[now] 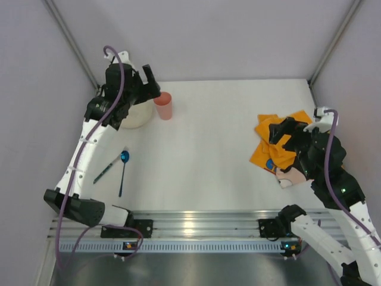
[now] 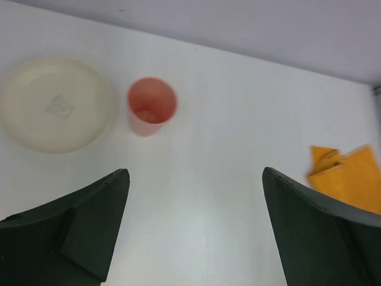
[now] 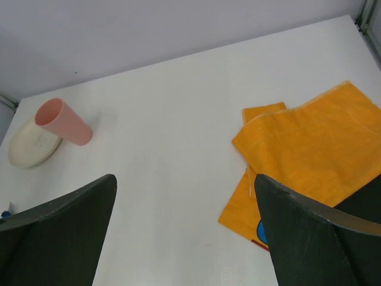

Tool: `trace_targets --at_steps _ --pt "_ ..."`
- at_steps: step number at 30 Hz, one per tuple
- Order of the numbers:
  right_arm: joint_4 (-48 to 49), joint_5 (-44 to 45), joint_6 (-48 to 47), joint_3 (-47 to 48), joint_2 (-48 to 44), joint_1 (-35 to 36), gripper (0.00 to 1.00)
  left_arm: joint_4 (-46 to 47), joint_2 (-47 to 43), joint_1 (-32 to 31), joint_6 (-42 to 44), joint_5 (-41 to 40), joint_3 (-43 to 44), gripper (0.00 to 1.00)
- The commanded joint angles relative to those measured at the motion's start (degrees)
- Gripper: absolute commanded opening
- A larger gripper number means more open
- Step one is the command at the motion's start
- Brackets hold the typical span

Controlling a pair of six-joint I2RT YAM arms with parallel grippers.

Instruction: Set the dinner table for one person

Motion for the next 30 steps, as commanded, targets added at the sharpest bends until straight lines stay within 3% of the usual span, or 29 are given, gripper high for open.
trace_targets --at_steps 1,2,3,4,5,6,7,8,9,11,14,17,23,30 --pt "-3.6 2.0 -0.6 0.7 -1.4 0.4 1.0 4.7 -0.2 -5.1 -4.8 -2.4 2.3 0.99" --pt "-4.6 1.7 -0.3 0.8 -1.3 0.4 1.0 9.5 -0.5 -5.1 -11.3 1.5 -5.4 0.98" --pt "-5.6 1.3 0.0 0.9 -1.0 0.4 1.0 20.4 -0.9 -4.6 -15.8 7.9 -10.1 0.98" --pt "-7.7 0.9 0.3 1.0 -0.8 0.3 1.0 28.4 -0.8 -3.5 -20.4 20.3 -15.3 0.98" --pt "-8.8 0.9 1.4 1.3 -0.7 0.3 1.0 37.7 -0.1 -3.1 -23.3 27.4 -24.6 0.98" --pt "-11.0 1.0 1.8 2.3 -0.5 0.3 1.0 47.1 3.2 -4.4 -28.9 30.3 -26.2 0.98" --pt "-12.0 1.2 2.2 2.9 -0.6 0.3 1.0 45.1 5.3 -6.4 -29.7 27.5 -25.1 0.98" --pt "-12.8 1.4 2.6 3.2 -0.7 0.3 1.0 42.3 7.2 -9.1 -24.7 24.3 -20.3 0.98" --pt "-14.1 2.4 2.6 3.6 -1.5 0.3 1.0 39.2 11.3 -15.7 -21.1 20.9 -17.5 0.98" --pt "-15.1 4.0 3.1 3.0 -2.6 0.3 1.0 32.0 16.9 -20.9 -14.2 15.2 -7.8 0.98" --pt "-19.0 8.3 4.6 3.7 -4.1 0.3 1.0 20.4 30.6 -26.8 -13.9 12.9 5.8 0.98" --pt "-20.9 8.7 2.1 4.4 -5.2 0.3 1.0 21.1 39.0 -31.9 -13.2 12.2 9.8 0.98" --pt "-31.6 11.9 4.3 11.7 -0.3 0.3 1.0 13.4 52.7 -35.2 -12.7 15.3 20.7 0.88" --pt "-33.9 14.2 7.4 12.8 -0.1 0.3 1.0 13.2 59.2 -37.0 -11.3 28.2 19.4 0.73"
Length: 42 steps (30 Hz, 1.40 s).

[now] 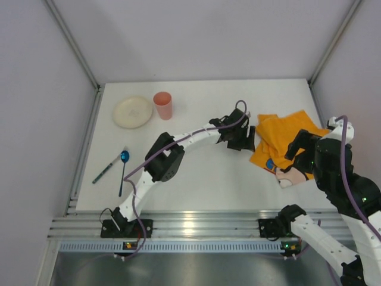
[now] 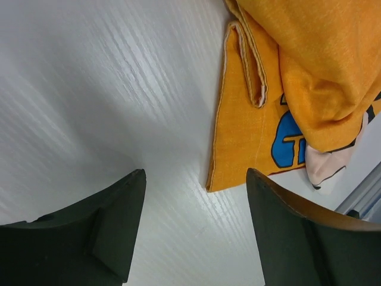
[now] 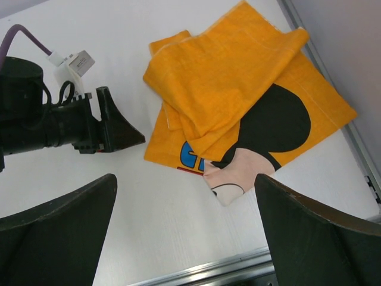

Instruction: Set the dinner table for one person

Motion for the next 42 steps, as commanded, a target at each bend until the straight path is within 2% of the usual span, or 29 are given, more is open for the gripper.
trace_targets --at_steps 1,6,10,11,15,17,19,20,21,26,28,31,35,42 --pt "-2.9 2.6 1.8 2.3 0.6 0.3 1.0 -3.0 2.0 -1.6 2.0 7.6 -0.3 0.73" --pt "-3.1 2.6 1.1 2.6 3.0 0.4 1.0 -3.4 5.1 -4.4 3.8 15.2 -0.2 0.67" --pt "-2.2 2.4 -0.3 2.2 4.4 0.3 1.0 -4.6 6.8 -5.4 4.4 16.2 1.1 0.62" --pt "-1.5 2.3 -0.4 2.0 4.7 0.3 1.0 -5.9 7.5 -5.4 4.6 14.7 1.7 0.55" --pt "0.6 0.6 -1.6 0.6 5.3 0.3 1.0 -9.1 10.0 -5.1 5.2 12.1 5.5 0.39" --pt "1.0 0.1 -1.9 0.3 5.8 0.3 1.0 -9.9 11.1 -4.8 5.1 11.4 7.5 0.38" --pt "1.5 -0.6 -2.5 0.3 6.2 0.4 1.0 -14.4 11.5 -4.3 5.3 6.8 10.5 0.41" --pt "1.5 -0.6 -2.6 0.5 6.5 0.3 1.0 -15.8 10.7 -3.7 5.3 5.3 10.7 0.46" --pt "1.5 -0.5 -2.8 0.6 6.5 0.4 1.0 -17.3 9.7 -3.3 5.1 1.7 10.3 0.56" --pt "1.6 -0.1 -3.1 -0.1 5.7 0.3 1.0 -13.6 -2.3 -1.9 5.5 -5.2 -1.3 0.72" --pt "1.6 -0.1 -2.9 -0.4 5.5 0.3 1.0 -11.6 -4.8 -1.9 6.7 -7.1 -4.4 0.73" --pt "1.8 -0.3 -2.5 -1.2 5.1 0.4 1.0 -11.4 -3.8 -1.6 7.8 -7.6 -2.5 0.73" --pt "1.9 -0.6 -2.4 -1.0 5.3 0.3 1.0 -13.3 3.6 -1.5 8.4 -3.8 3.6 0.7" --pt "0.8 1.1 -2.8 -0.9 4.8 0.3 1.0 -11.4 9.1 -1.9 7.5 7.6 8.0 0.67"
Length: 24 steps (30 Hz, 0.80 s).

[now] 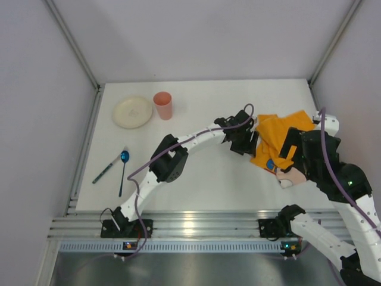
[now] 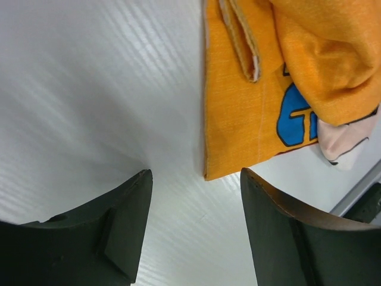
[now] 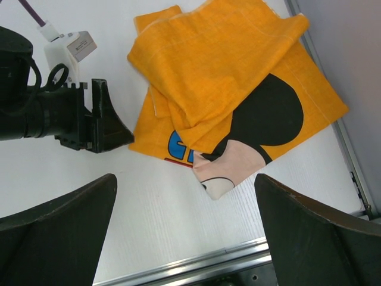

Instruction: Set the dinner table for one person

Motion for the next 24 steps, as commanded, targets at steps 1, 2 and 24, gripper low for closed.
trace_targets --at_steps 1,2,24 --pt "1.1 1.0 -0.9 0.2 -1.0 0.3 1.0 -1.6 5.6 -0.9 0.3 5.9 0.2 0.66" --pt "0.8 1.1 -1.0 -0.1 -0.9 0.3 1.0 -1.5 5.7 -1.4 0.4 6.5 0.0 0.65" --pt "4.1 -1.9 -0.2 -4.8 0.2 0.4 1.0 -1.1 -1.0 -0.2 -0.6 -0.1 -5.6 0.0"
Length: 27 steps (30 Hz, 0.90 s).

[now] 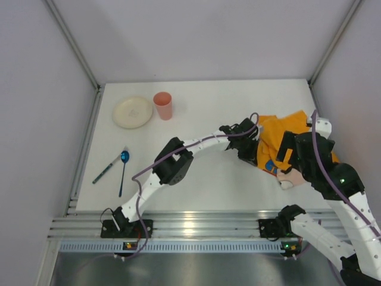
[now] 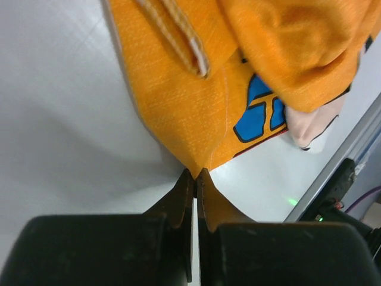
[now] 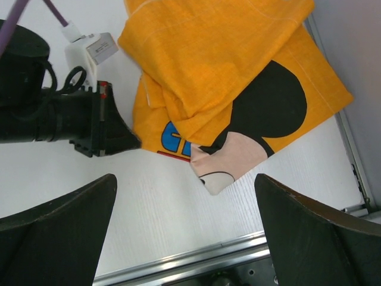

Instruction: Set the dinner table for one person

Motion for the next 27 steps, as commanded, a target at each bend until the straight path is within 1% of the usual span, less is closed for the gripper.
trace_targets --at_steps 1,2,3,4,5,6,7,8,9,10,11,12,14,18,19,22,26,27 --pt "5.3 -2.2 -0.5 -3.3 0.9 0.3 1.0 -6.1 -8.3 3.9 2.7 -10.6 -10.8 0.0" --pt "6.3 -4.0 -0.6 -4.3 1.3 0.4 1.0 -5.5 -10.9 4.8 2.1 -11.1 -17.7 0.0" --pt "7.7 -4.8 -0.4 -5.3 1.8 0.3 1.0 -3.9 -16.4 5.9 1.0 -11.9 -21.4 0.0" --pt "9.5 -5.5 -0.1 -7.3 3.1 0.3 1.0 -2.9 -19.3 8.1 0.5 -12.0 -25.4 0.0" --pt "10.4 -6.7 1.3 -8.1 3.9 0.3 1.0 -1.9 -21.9 9.3 -0.1 -12.3 -33.0 0.0" --pt "11.3 -7.5 1.9 -9.0 4.6 0.3 1.0 -0.5 -27.2 10.5 -0.8 -12.5 -36.6 0.0" --pt "13.3 -8.4 2.5 -10.5 6.3 0.3 1.0 0.1 -29.9 12.7 -1.0 -13.5 -40.1 0.0" --pt "14.3 -10.2 3.7 -11.4 7.2 0.3 1.0 0.6 -32.5 13.8 -1.2 -13.9 -46.5 0.0" --pt "16.3 -11.3 4.2 -12.2 8.1 0.3 1.0 0.8 -36.9 14.9 -1.4 -14.4 -49.3 0.0" --pt "17.3 -13.5 4.6 -14.0 10.1 0.3 1.0 1.0 -38.8 16.8 -1.5 -15.1 -51.8 0.0" --pt "18.1 -14.7 5.7 -14.8 11.1 0.4 1.0 0.9 -40.5 17.7 -1.4 -15.4 -56.2 0.0" --pt "19.2 -15.8 6.2 -15.6 12.2 0.4 1.0 0.9 -43.2 19.0 -1.1 -15.8 -58.0 0.0" --pt "19.9 -18.5 8.2 -17.9 15.6 0.3 1.0 0.3 -45.2 20.0 -1.2 -16.6 -62.0 0.0" --pt "19.5 -23.2 11.5 -21.3 21.3 0.3 1.0 0.8 -48.6 20.9 -2.7 -17.0 -65.7 0.0" --pt "19.3 -24.3 12.1 -22.7 23.2 0.3 1.0 1.0 -48.7 21.0 -3.0 -17.0 -65.9 0.0" --pt "19.9 -29.3 15.1 -26.7 25.1 0.3 1.0 -0.3 -47.9 21.2 -1.9 -17.0 -64.9 0.0" --pt "19.5 -30.2 19.1 -31.5 24.4 0.4 1.0 -1.4 -46.5 21.7 -1.4 -16.7 -63.4 0.0" --pt "17.9 -29.6 19.6 -32.5 24.1 0.4 1.0 -1.3 -46.3 22.0 -1.5 -16.1 -63.2 0.0"
